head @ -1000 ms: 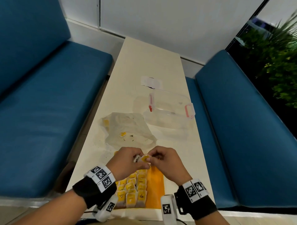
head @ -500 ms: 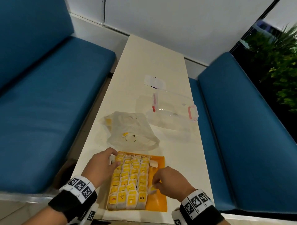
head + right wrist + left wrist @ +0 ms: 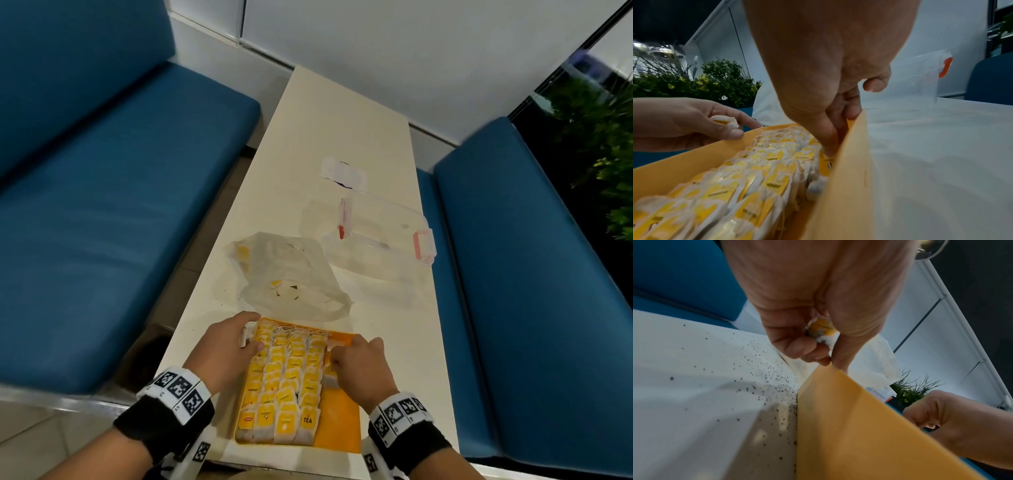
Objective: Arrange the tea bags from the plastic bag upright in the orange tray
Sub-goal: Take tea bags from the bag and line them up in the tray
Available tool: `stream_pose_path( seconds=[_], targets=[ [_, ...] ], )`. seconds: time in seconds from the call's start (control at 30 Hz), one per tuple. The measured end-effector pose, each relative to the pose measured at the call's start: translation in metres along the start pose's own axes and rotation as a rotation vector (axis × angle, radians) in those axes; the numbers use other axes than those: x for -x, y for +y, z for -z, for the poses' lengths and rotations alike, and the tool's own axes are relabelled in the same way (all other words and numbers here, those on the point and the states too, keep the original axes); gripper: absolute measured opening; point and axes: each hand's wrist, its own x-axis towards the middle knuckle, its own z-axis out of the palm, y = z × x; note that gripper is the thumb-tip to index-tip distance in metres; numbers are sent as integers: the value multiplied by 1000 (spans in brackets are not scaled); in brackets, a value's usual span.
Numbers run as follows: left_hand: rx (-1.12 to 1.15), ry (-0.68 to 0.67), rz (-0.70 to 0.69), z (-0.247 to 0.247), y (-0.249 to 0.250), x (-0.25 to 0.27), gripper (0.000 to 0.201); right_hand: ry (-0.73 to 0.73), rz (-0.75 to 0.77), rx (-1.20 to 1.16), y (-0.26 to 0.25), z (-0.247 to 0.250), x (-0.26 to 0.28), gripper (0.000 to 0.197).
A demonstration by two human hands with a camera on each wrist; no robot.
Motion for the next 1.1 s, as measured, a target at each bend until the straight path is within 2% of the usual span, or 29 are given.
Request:
stream_pose_path(
  seconds=[0.1, 0.2, 0.23, 0.3, 0.33, 0.4, 0.57, 0.63, 0.77, 0.97, 1.1],
  targets=[
    [-6, -2, 3, 1, 0, -1, 52, 32, -49, -48, 0, 3, -2, 11],
    [-13, -7, -3, 1, 0, -1, 52, 97, -93, -80, 4, -2, -7, 25],
    [-15, -9, -3, 1, 0, -1, 52, 116, -103, -86, 6, -2, -9, 23],
    [-17, -10, -5, 1, 1, -1, 52, 133, -140, -83, 8, -1, -11, 4],
    [-19, -11, -8, 1, 0, -2, 51, 154, -160, -95, 11, -4, -13, 7],
    [-21, -15, -14, 1, 0, -2, 51, 174, -165, -120, 14, -7, -17, 17],
    [-2, -18, -21, 1, 0, -2, 50, 201, -156, -216, 20, -10, -21, 13],
    [5, -19, -24, 2, 0, -2, 50, 214, -163, -262, 22, -13, -23, 23],
    [6, -27, -20, 1, 0, -1, 51, 188, -169, -262, 21, -16, -24, 11],
    [3, -58, -36, 11, 2, 3, 62, 205, -178, -278, 20, -17, -30, 13],
    [39, -120, -65, 22, 9, 8, 50, 211, -163, -304, 22, -6, -24, 18]
  ],
)
